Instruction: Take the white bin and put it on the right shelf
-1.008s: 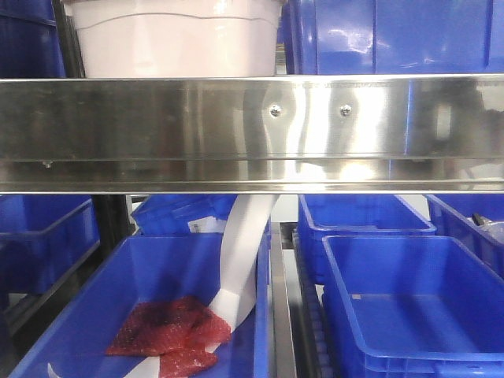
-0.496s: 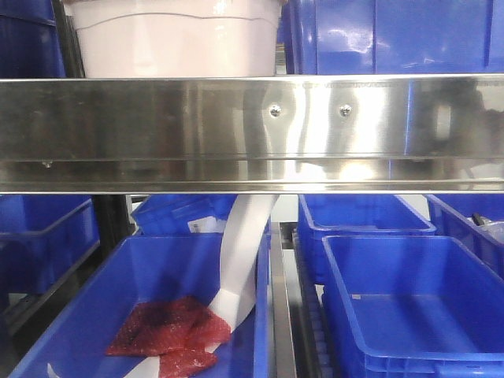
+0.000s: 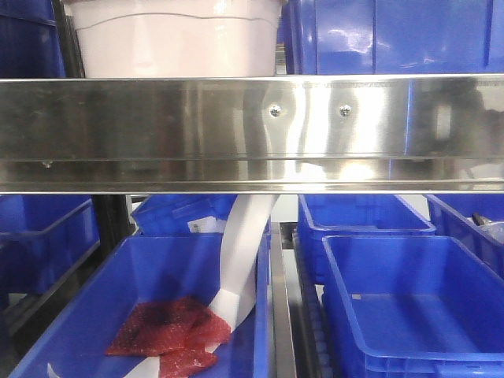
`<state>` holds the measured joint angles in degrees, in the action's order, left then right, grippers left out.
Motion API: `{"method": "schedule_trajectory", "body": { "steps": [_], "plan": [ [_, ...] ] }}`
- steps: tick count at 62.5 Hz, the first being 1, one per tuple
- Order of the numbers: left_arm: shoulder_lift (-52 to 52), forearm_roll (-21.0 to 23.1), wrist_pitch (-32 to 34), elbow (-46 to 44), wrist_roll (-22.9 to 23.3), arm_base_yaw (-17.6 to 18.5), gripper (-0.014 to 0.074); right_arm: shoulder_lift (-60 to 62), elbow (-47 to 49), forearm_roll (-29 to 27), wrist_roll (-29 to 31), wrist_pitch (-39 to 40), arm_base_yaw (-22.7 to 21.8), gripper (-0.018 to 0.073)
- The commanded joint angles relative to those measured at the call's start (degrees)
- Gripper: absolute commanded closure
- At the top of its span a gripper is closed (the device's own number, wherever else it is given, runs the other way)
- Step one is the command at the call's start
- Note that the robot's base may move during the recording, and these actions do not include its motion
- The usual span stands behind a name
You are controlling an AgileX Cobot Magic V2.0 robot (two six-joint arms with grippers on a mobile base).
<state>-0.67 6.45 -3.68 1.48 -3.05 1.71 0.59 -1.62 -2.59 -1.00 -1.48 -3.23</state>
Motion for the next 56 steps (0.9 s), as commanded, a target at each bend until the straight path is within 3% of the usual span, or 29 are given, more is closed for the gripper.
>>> {"method": "schedule_trajectory", "body": {
  "steps": [1, 56],
  "plan": [
    [-0.51, -0.11, 5.25, 1.36, 0.45, 0.35, 0.0713, 0.42, 0.2, 0.77, 0.01, 4.92, -0.32, 0.0491],
    [-0.51, -0.11, 5.25, 1.36, 0.45, 0.35, 0.0713, 0.42, 0.2, 0.77, 0.01, 4.92, -0.32, 0.0491]
  ]
}}
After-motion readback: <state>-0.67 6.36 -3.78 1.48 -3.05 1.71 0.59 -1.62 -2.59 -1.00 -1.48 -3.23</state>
